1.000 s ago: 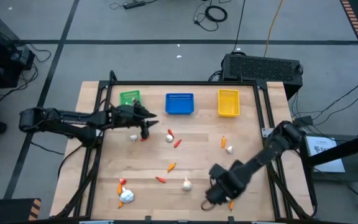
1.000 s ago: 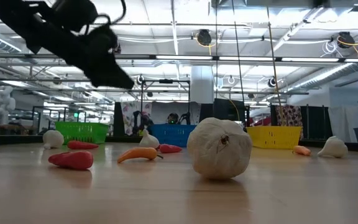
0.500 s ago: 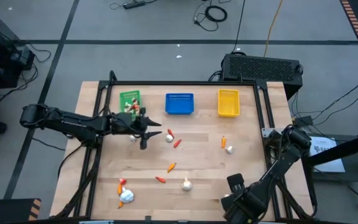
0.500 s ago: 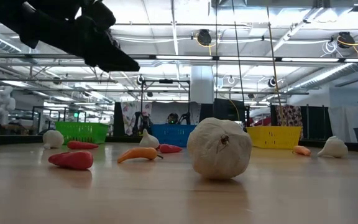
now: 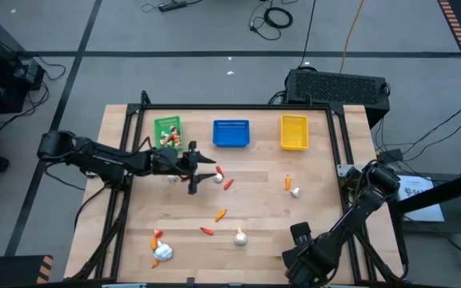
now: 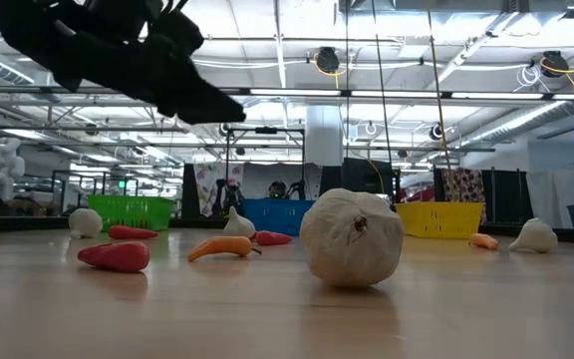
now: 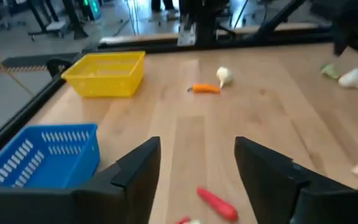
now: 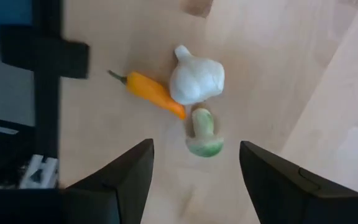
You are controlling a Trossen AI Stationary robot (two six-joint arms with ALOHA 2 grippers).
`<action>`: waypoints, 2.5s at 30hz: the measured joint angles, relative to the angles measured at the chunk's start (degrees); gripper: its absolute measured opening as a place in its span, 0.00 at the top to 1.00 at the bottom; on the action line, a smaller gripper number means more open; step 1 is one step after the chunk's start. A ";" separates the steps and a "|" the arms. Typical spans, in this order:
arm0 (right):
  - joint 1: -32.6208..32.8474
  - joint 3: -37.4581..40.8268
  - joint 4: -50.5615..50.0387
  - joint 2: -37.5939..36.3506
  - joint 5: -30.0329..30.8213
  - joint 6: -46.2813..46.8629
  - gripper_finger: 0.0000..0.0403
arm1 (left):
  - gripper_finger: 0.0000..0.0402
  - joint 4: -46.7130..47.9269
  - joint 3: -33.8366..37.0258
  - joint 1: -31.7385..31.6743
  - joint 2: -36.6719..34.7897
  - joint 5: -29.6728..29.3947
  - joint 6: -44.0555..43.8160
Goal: Sort produce into baskets
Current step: Put the green mushroom into the green bin
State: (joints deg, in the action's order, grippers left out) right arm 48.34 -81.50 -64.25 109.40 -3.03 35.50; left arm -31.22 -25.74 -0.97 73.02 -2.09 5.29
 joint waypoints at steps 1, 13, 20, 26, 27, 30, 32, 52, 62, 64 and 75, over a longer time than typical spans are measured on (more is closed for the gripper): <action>0.00 0.81 0.01 0.00 0.00 0.36 0.43 | 0.44 -0.49 0.00 0.00 0.19 0.03 -0.02; 0.00 8.52 9.82 0.00 -0.10 4.35 0.43 | 0.41 -1.18 0.01 0.00 0.62 0.05 -0.39; 0.00 11.49 10.39 0.00 -0.12 7.53 0.44 | 0.41 -1.07 0.01 0.00 0.62 0.04 -0.39; 0.00 13.25 13.46 -0.15 -0.56 8.44 0.49 | 0.41 -1.08 0.01 0.00 0.62 0.04 -0.39; 0.00 13.25 13.54 -0.15 -0.57 8.44 0.51 | 0.41 -1.12 0.01 0.00 0.62 0.04 -0.39; 0.00 12.81 13.24 -0.10 -0.72 8.36 0.57 | 0.41 -1.26 0.01 0.00 0.62 0.03 -0.39; -0.03 12.39 13.12 0.00 -0.72 7.89 0.63 | 0.41 -1.45 0.01 0.00 0.62 0.03 -0.37; -8.44 4.99 -2.40 0.04 5.65 6.90 0.81 | 0.41 -6.99 0.01 1.26 1.38 12.39 1.15; -14.42 4.83 9.42 0.04 7.87 3.75 0.80 | 0.41 -19.18 -0.28 9.38 11.43 17.09 18.81; -15.28 4.83 12.50 0.04 7.86 2.31 0.80 | 0.41 -21.04 -1.40 10.23 14.25 17.09 20.43; -21.45 4.83 25.22 -0.40 7.77 -3.59 0.80 | 0.41 -18.24 -14.69 12.52 30.05 18.62 20.63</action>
State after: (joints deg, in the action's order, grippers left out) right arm 26.89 -76.66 -39.03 109.00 4.74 31.91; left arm -49.46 -40.43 11.55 103.07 16.53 25.93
